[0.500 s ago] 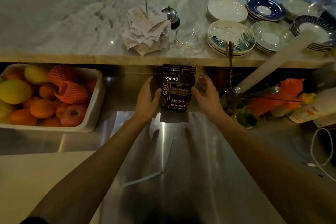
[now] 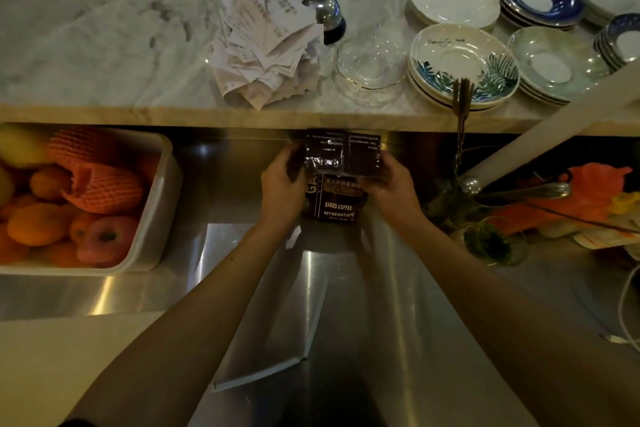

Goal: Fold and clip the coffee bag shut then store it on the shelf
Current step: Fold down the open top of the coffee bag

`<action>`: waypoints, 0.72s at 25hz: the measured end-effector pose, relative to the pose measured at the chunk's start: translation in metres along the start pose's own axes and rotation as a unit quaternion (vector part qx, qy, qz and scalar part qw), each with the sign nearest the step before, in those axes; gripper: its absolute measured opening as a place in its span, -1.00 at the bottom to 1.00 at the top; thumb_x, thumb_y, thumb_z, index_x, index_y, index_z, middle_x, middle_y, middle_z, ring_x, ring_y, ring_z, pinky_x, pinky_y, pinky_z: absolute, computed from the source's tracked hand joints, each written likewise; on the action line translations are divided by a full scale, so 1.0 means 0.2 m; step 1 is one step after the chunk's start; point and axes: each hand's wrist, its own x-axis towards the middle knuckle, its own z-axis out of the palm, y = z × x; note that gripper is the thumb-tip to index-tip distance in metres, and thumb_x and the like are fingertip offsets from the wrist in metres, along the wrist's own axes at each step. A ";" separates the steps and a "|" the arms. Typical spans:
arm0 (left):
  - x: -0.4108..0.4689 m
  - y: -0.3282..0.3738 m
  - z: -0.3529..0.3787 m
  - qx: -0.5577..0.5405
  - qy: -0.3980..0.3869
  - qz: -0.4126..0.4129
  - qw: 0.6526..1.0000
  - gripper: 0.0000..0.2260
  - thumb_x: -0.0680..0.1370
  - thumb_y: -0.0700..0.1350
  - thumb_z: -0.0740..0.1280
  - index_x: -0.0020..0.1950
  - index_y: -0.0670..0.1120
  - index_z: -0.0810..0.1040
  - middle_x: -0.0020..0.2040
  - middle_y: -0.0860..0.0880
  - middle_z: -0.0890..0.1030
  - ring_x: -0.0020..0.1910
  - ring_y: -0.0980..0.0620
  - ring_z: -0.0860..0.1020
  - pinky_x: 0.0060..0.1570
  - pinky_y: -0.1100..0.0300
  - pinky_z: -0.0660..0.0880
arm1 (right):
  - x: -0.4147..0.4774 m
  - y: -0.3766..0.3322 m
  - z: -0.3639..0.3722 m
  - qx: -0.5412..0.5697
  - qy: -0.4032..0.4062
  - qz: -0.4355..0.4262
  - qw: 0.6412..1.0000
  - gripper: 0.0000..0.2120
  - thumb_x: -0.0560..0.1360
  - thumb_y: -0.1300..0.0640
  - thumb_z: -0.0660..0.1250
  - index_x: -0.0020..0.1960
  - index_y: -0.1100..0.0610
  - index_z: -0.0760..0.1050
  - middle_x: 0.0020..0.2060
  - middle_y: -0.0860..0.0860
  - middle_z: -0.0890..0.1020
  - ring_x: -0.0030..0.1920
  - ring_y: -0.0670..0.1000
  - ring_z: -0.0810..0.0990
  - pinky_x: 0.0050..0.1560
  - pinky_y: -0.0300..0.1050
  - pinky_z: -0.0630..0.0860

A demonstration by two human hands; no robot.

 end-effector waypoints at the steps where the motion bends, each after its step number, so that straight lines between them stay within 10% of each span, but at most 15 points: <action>1: 0.00 0.00 0.00 0.000 0.007 -0.001 1.000 -0.81 0.55 -0.26 0.36 0.16 -0.18 0.59 -0.02 0.06 0.66 -0.07 0.38 0.61 -0.04 0.47 0.50 | 0.00 0.00 0.00 0.007 0.007 -0.002 1.000 -0.66 0.49 0.25 0.41 0.25 0.10 0.53 0.13 0.04 0.66 0.17 0.01 0.62 0.19 0.10 0.58; 18: -0.59 0.39 -0.17 -0.104 -0.089 0.047 0.989 -0.78 0.52 -0.34 0.36 0.08 -0.07 0.61 -0.02 -0.01 0.68 0.01 0.11 0.66 0.05 0.15 0.58 | -0.69 -0.31 -0.15 0.032 0.023 -0.067 0.997 -0.83 0.54 0.23 0.33 0.08 0.08 0.61 -0.05 -0.05 0.69 -0.03 -0.14 0.67 -0.06 -0.25 0.58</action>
